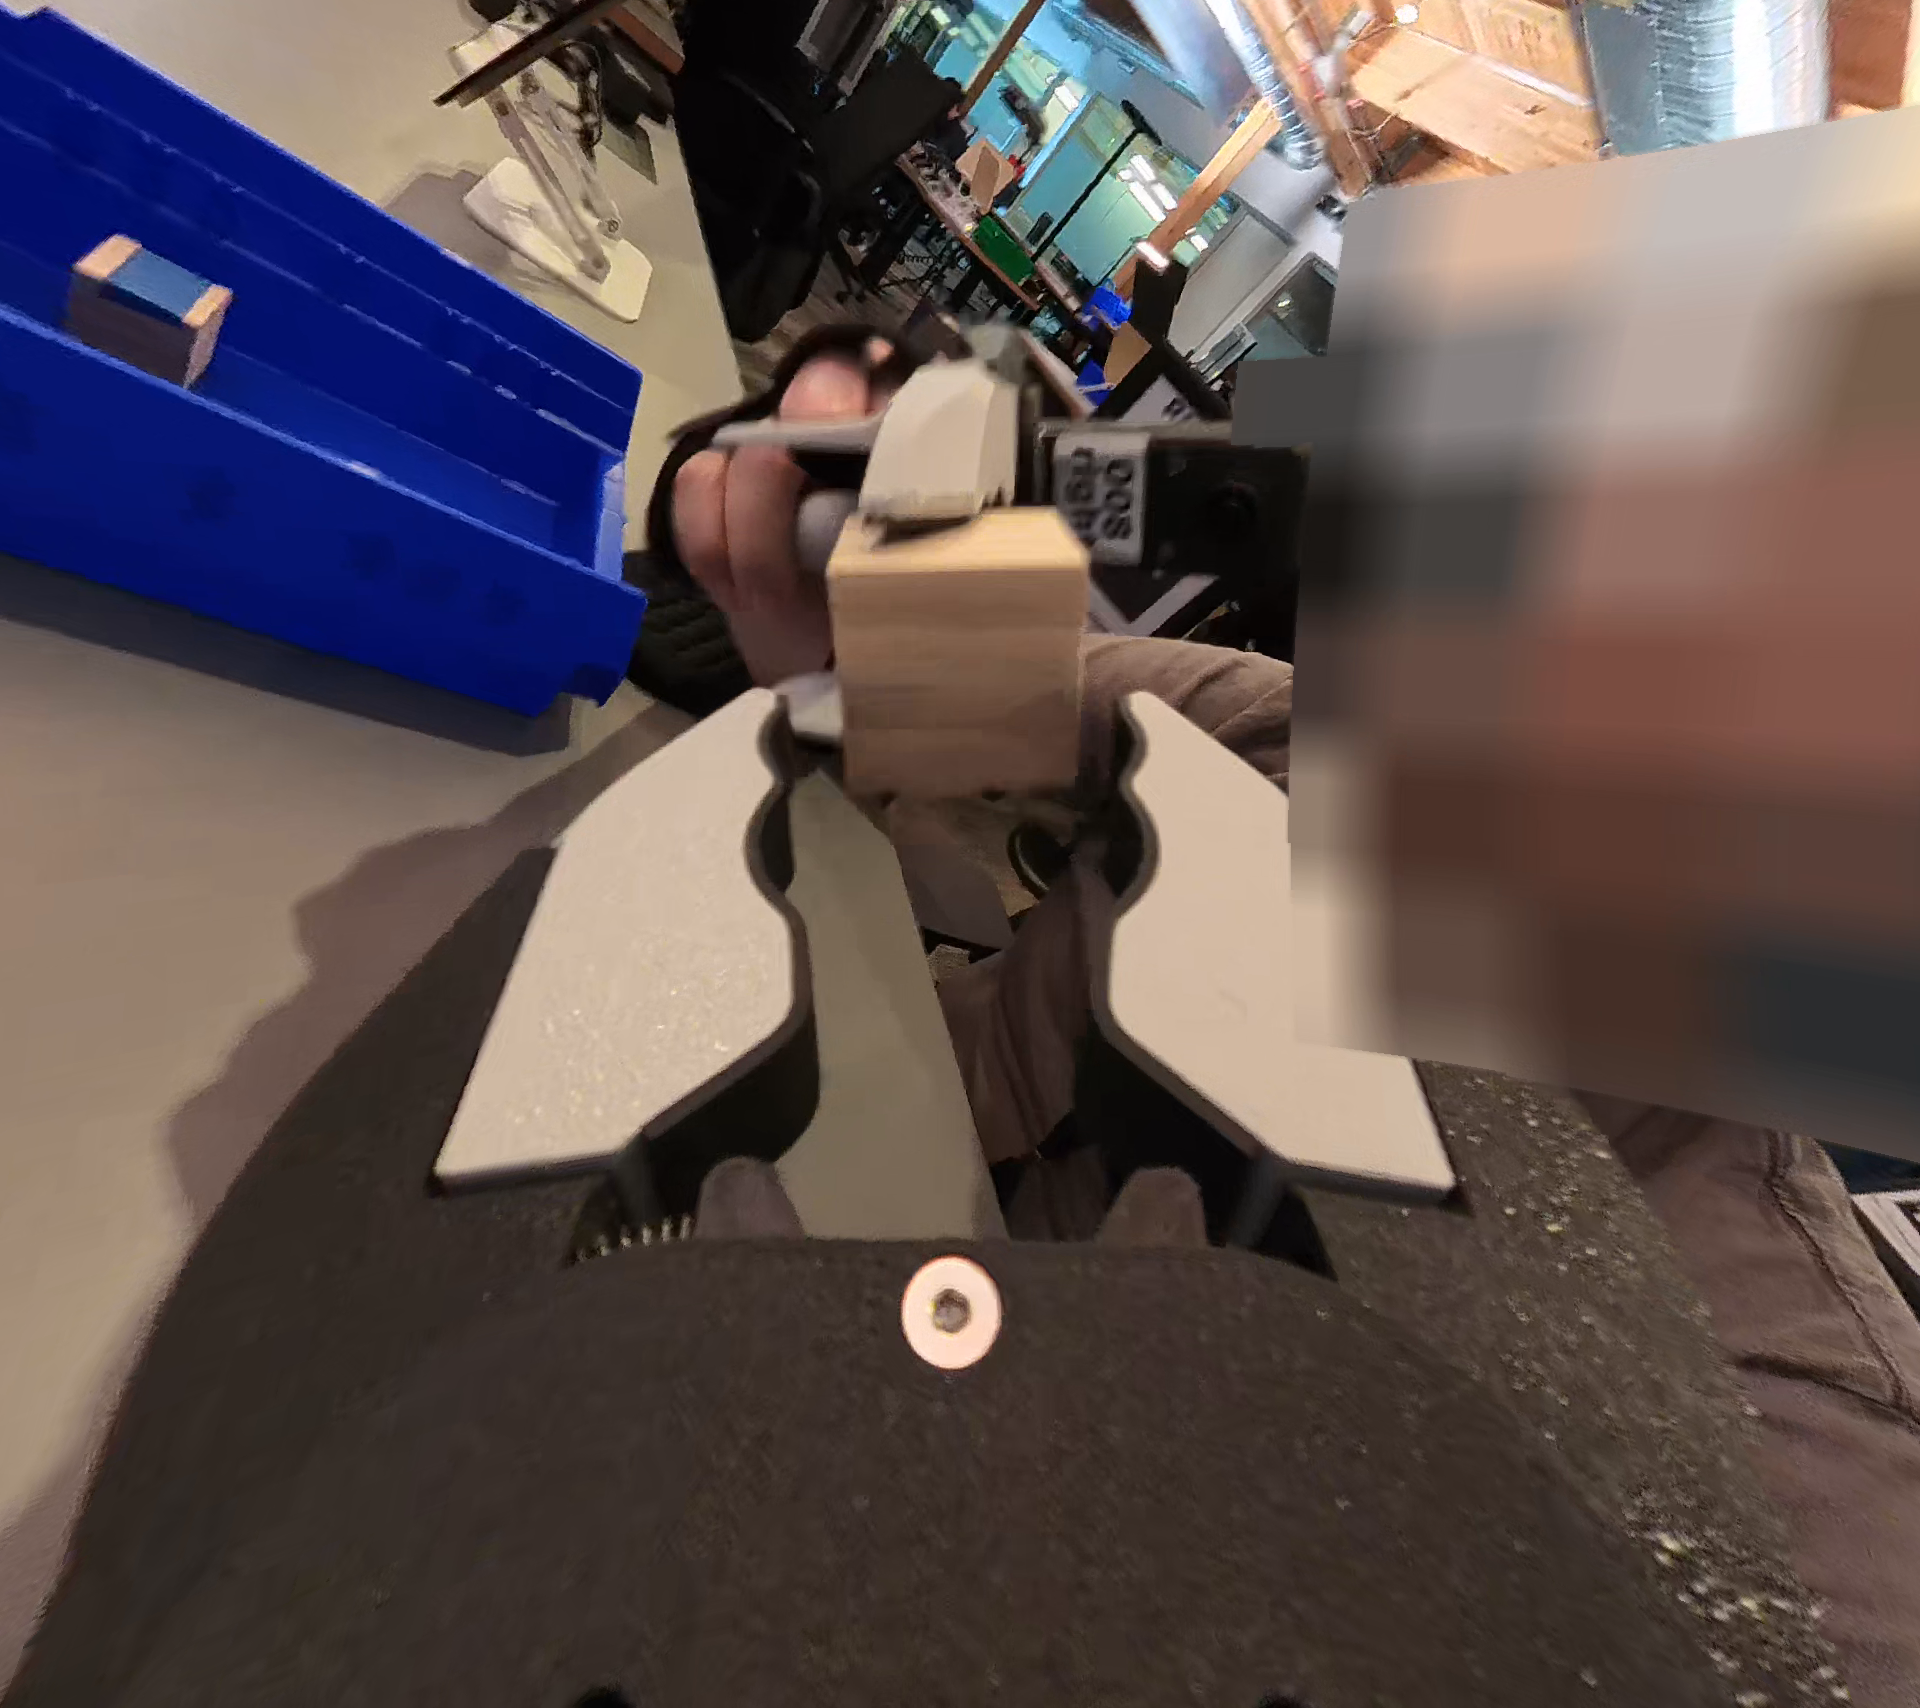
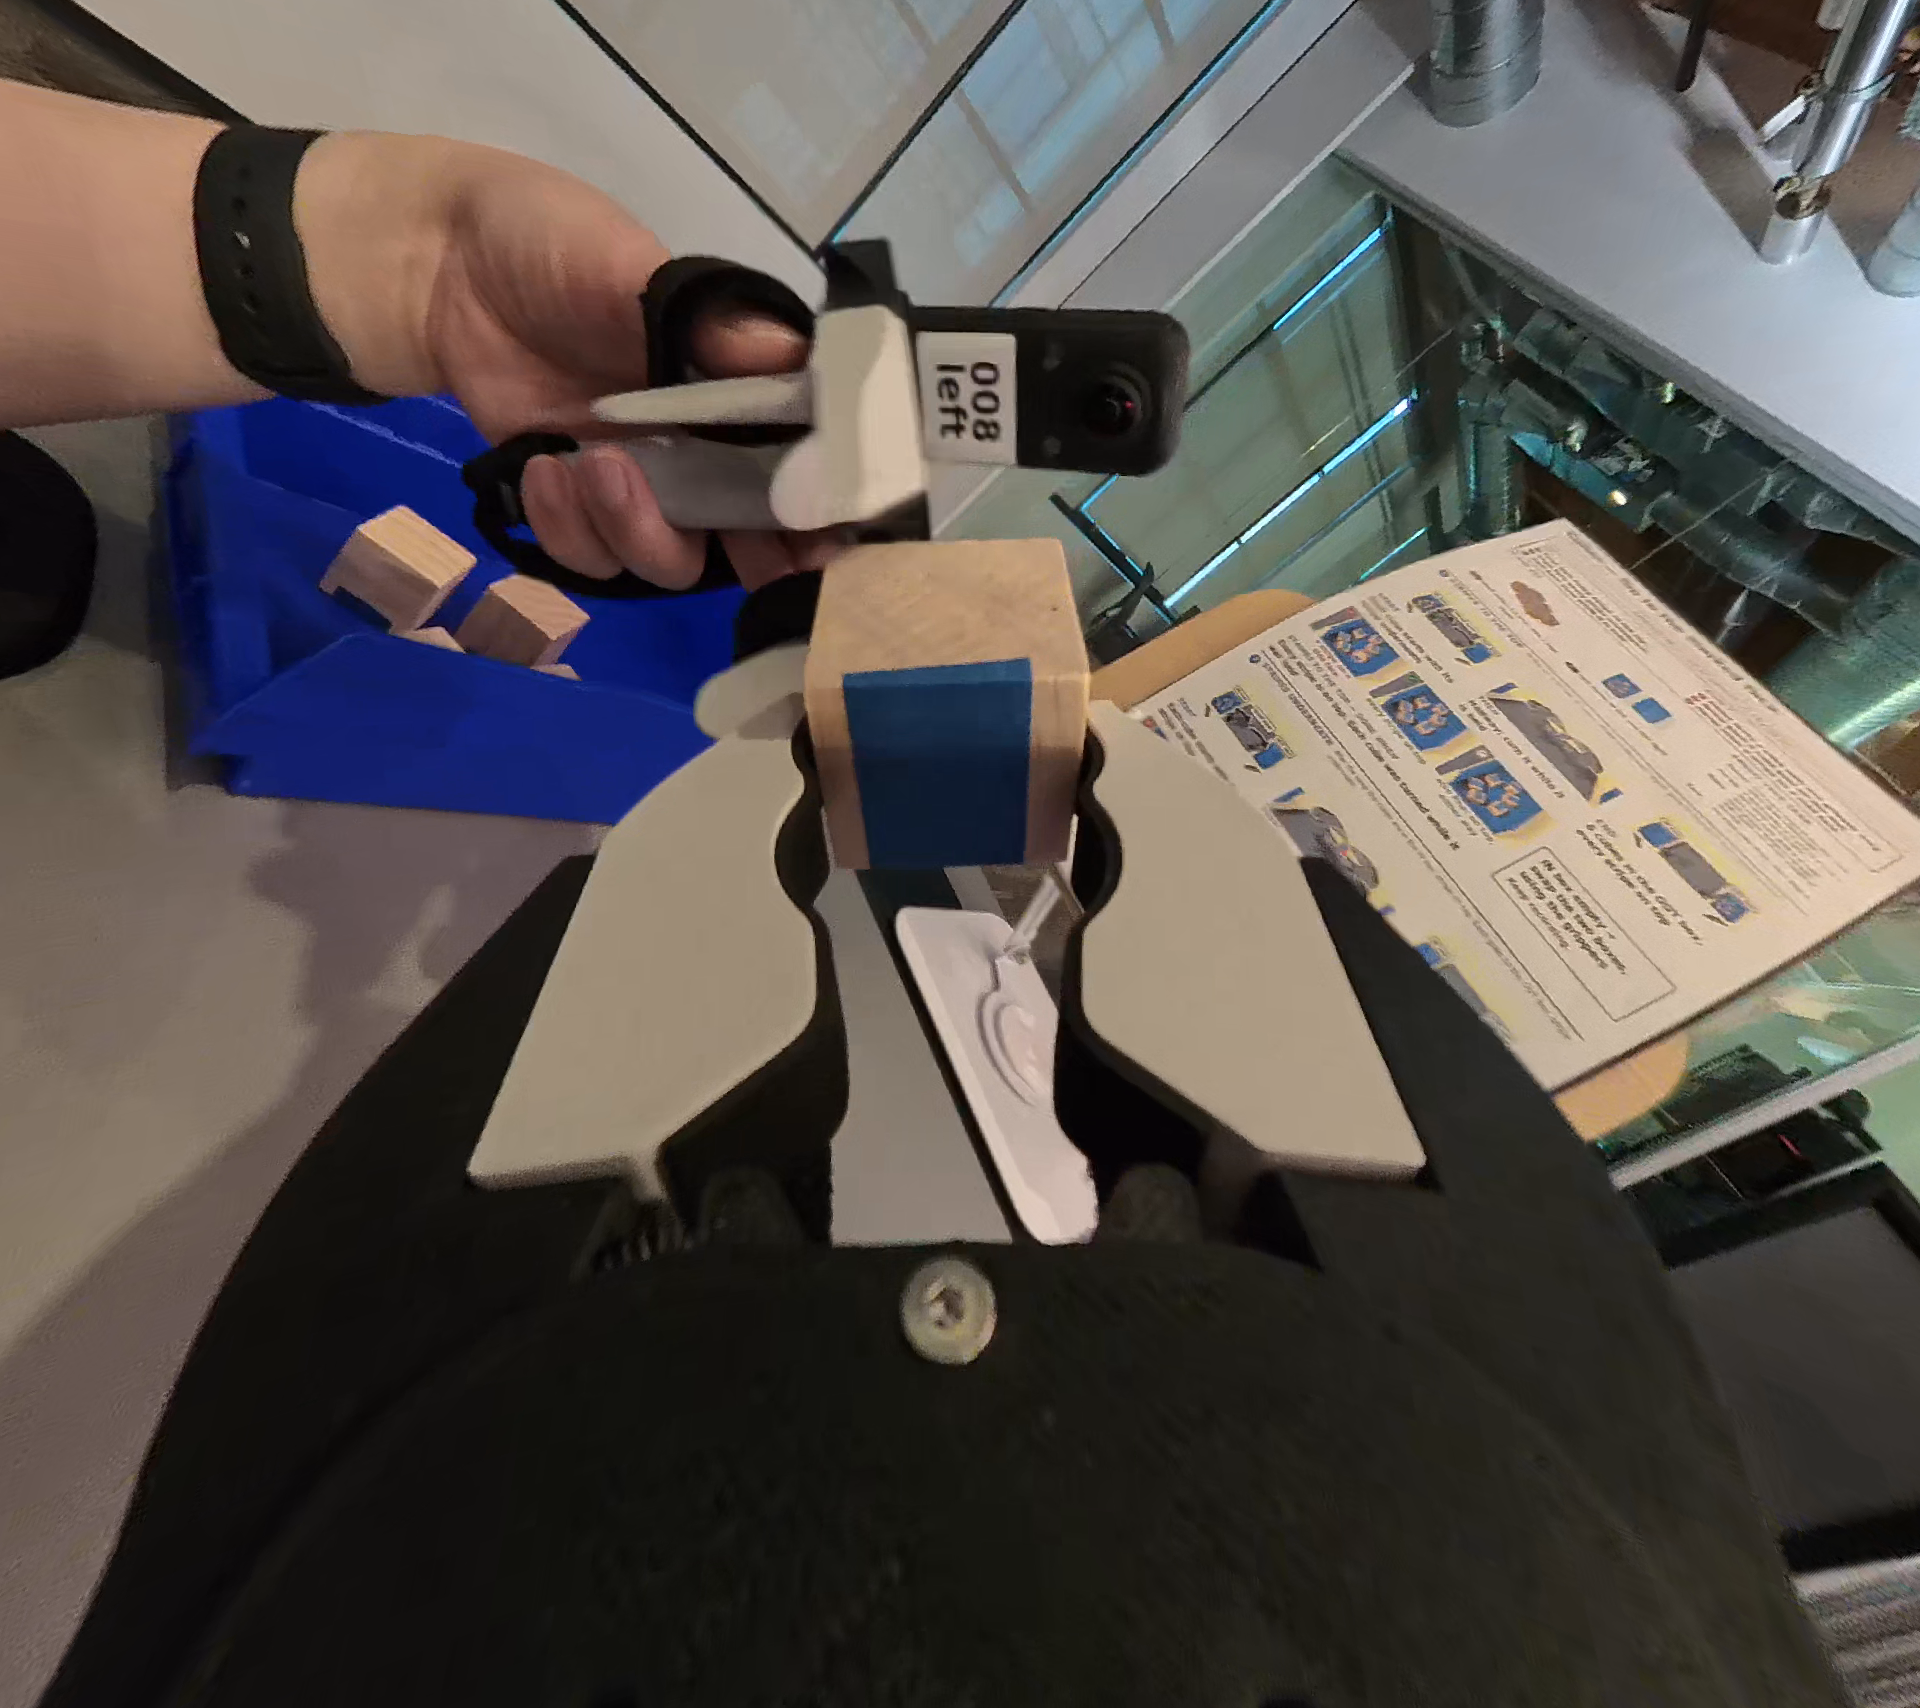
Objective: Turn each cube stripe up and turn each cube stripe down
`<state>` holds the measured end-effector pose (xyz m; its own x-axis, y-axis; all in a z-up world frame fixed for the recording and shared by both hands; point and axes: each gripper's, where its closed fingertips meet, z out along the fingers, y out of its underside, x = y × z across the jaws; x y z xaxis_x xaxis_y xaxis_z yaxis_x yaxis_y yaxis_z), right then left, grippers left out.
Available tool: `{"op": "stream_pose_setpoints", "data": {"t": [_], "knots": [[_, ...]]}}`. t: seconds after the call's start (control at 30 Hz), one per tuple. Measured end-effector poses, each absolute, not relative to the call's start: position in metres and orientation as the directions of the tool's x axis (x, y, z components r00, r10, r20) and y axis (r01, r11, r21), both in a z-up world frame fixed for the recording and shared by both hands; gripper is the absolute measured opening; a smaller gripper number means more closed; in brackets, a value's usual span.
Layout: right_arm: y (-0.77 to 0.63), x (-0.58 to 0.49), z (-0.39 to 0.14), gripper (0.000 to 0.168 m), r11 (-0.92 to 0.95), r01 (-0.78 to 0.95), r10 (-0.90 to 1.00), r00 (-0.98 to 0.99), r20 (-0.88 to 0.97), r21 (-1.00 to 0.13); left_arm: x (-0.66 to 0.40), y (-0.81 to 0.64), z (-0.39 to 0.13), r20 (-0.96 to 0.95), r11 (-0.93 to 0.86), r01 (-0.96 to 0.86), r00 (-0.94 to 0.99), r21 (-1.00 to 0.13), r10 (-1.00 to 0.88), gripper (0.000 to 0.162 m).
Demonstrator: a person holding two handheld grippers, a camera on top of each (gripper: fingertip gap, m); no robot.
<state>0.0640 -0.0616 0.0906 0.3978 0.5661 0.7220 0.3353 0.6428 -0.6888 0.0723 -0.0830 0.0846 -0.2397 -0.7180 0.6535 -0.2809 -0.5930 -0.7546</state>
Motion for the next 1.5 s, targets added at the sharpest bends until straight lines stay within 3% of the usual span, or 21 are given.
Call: {"op": "stream_pose_setpoints", "data": {"t": [0.03, 0.13, 0.23, 0.33, 0.47, 0.6, 1.0, 1.17, 1.33, 1.5], "knots": [[-0.058, 0.07, 0.094, 0.045, 0.632, 0.367, 0.564, 0.387, 0.729, -0.683, 0.069, -0.08, 0.081, 0.646, -0.583, -0.294, -0.204, -0.757, -0.736, 0.063], [-0.011, 0.129, 0.093, 0.045, 0.418, 0.622, 0.559, 0.398, 0.727, -0.662, 0.055, -0.063, 0.071, 0.528, -0.493, -0.319, -0.031, -0.81, -0.849, 0.062], [0.046, 0.244, 0.036, 0.045, -0.147, 0.784, 0.639, 0.54, 0.547, -0.603, 0.039, -0.05, 0.068, 0.424, -0.436, -0.347, 0.116, -0.83, -0.898, 0.059], [0.072, 0.331, -0.036, 0.046, -0.599, 0.651, 0.586, 0.754, 0.299, -0.467, 0.03, -0.046, 0.065, 0.386, -0.426, -0.372, 0.181, -0.824, -0.905, 0.056], [0.08, 0.359, -0.105, 0.047, -0.853, 0.437, 0.441, 0.896, 0.055, -0.284, 0.029, -0.046, 0.051, 0.395, -0.453, -0.427, 0.221, -0.782, -0.891, 0.054], [0.081, 0.365, -0.137, 0.046, -0.919, 0.356, 0.356, 0.934, 0.028, -0.173, 0.036, -0.047, 0.043, 0.422, -0.473, -0.449, 0.217, -0.758, -0.881, 0.052], [0.093, 0.368, -0.153, 0.047, -0.924, 0.345, 0.339, 0.939, 0.065, -0.166, 0.048, -0.048, 0.032, 0.462, -0.497, -0.481, 0.199, -0.722, -0.864, 0.041], [0.103, 0.363, -0.12, 0.051, -0.87, 0.383, 0.373, 0.923, 0.093, -0.31, 0.036, -0.033, 0.05, 0.473, -0.517, -0.377, 0.209, -0.768, -0.856, 0.041], [0.105, 0.355, -0.073, 0.051, -0.784, 0.417, 0.396, 0.907, 0.146, -0.459, -0.02, -0.011, 0.047, 0.287, -0.477, -0.427, 0.436, -0.768, -0.853, 0.045], [0.101, 0.345, -0.062, 0.052, -0.736, 0.496, 0.446, 0.867, 0.22, -0.46, -0.09, 0.008, 0.016, 0.025, -0.501, -0.592, 0.631, -0.631, -0.776, 0.05]]}}
